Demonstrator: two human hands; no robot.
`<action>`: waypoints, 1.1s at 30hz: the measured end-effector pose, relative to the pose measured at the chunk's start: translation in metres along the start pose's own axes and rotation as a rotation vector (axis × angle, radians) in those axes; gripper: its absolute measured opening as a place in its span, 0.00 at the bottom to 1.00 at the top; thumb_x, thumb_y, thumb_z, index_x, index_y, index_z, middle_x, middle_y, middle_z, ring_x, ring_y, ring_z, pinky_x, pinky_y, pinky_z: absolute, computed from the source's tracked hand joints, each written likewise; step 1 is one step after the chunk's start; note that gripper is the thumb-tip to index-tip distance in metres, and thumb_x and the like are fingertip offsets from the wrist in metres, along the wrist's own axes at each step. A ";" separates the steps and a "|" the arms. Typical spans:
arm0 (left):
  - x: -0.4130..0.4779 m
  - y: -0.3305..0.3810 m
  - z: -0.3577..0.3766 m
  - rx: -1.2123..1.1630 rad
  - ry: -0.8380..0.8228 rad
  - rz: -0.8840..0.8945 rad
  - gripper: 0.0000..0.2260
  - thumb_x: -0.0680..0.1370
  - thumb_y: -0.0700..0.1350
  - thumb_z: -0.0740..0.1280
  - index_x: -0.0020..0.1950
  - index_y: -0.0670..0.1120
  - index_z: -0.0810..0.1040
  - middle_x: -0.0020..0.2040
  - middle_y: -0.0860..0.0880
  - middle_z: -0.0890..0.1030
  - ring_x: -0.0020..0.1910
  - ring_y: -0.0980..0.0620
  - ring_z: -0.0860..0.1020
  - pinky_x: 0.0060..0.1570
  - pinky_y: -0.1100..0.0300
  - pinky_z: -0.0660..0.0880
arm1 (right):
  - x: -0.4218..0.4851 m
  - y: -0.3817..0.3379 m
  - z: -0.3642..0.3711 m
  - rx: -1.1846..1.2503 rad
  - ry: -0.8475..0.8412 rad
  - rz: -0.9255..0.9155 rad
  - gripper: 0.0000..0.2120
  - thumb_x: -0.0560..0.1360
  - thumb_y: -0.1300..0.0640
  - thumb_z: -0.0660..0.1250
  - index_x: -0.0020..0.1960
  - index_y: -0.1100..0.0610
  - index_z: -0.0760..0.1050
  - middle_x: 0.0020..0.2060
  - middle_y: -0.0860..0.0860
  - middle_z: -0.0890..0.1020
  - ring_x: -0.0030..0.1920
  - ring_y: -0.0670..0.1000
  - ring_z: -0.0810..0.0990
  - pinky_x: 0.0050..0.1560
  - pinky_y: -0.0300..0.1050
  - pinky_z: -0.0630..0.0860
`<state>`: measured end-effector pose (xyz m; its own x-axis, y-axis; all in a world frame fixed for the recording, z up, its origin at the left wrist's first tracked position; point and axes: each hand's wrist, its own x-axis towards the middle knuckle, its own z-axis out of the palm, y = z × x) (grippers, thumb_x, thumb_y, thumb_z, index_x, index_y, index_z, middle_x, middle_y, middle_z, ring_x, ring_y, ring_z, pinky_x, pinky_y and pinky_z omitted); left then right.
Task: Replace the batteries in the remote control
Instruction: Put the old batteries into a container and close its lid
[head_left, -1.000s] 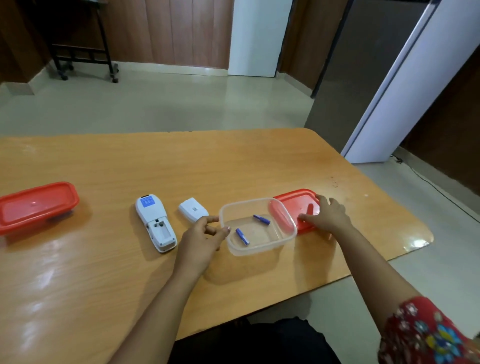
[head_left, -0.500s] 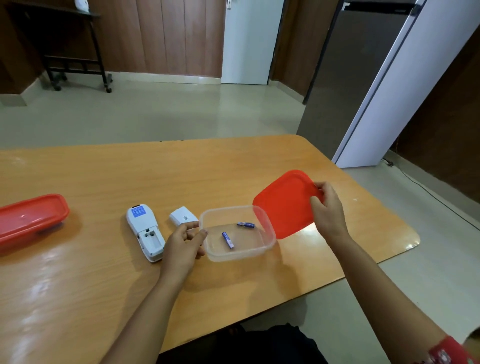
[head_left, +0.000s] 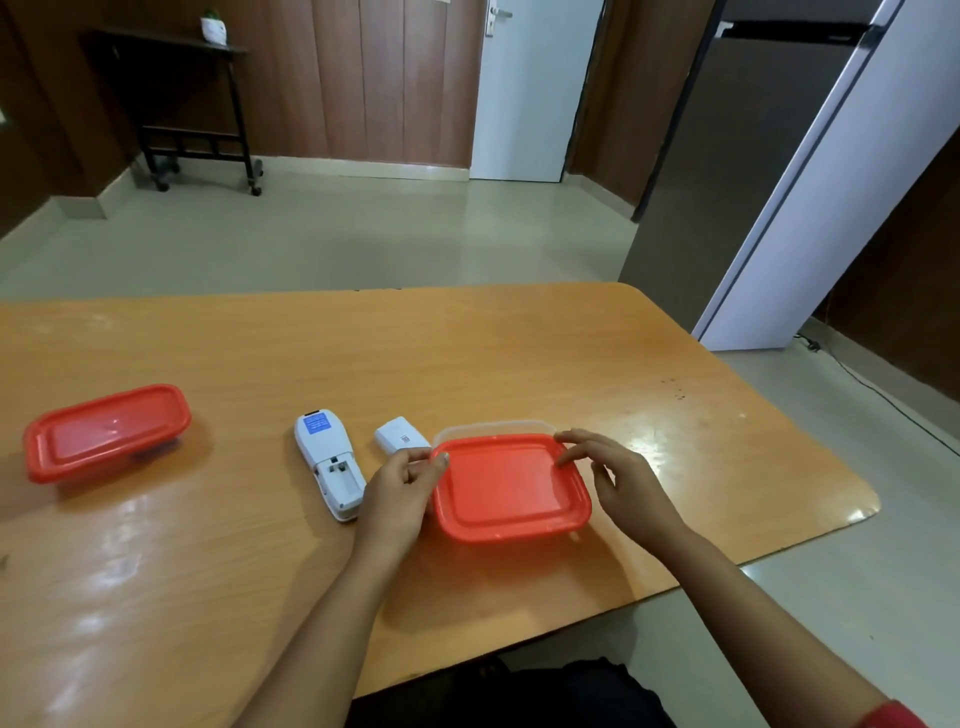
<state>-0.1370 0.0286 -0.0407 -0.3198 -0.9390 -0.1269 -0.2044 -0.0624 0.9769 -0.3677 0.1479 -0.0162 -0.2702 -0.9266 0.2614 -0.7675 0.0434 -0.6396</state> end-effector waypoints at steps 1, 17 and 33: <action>0.000 -0.003 0.000 0.034 -0.001 0.009 0.13 0.74 0.58 0.67 0.51 0.50 0.79 0.44 0.52 0.83 0.45 0.52 0.82 0.51 0.50 0.77 | 0.001 -0.003 0.002 0.039 -0.010 0.055 0.25 0.73 0.76 0.54 0.50 0.51 0.80 0.60 0.43 0.77 0.64 0.42 0.72 0.67 0.39 0.68; 0.002 0.000 0.019 0.165 0.155 -0.071 0.16 0.79 0.58 0.59 0.42 0.45 0.70 0.35 0.50 0.76 0.38 0.47 0.75 0.37 0.55 0.66 | 0.033 -0.018 0.038 -0.029 -0.033 0.392 0.19 0.82 0.56 0.50 0.70 0.54 0.67 0.63 0.57 0.72 0.62 0.56 0.72 0.62 0.50 0.69; -0.006 0.025 0.035 0.467 0.317 -0.126 0.22 0.81 0.58 0.50 0.54 0.42 0.73 0.48 0.40 0.81 0.49 0.39 0.78 0.44 0.53 0.69 | 0.031 -0.027 0.050 0.073 0.050 0.654 0.23 0.81 0.42 0.47 0.56 0.60 0.69 0.54 0.62 0.79 0.55 0.63 0.77 0.48 0.51 0.70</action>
<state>-0.1723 0.0446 -0.0219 0.0113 -0.9939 -0.1094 -0.6323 -0.0919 0.7693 -0.3264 0.0992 -0.0270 -0.6952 -0.6995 -0.1657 -0.3949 0.5643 -0.7250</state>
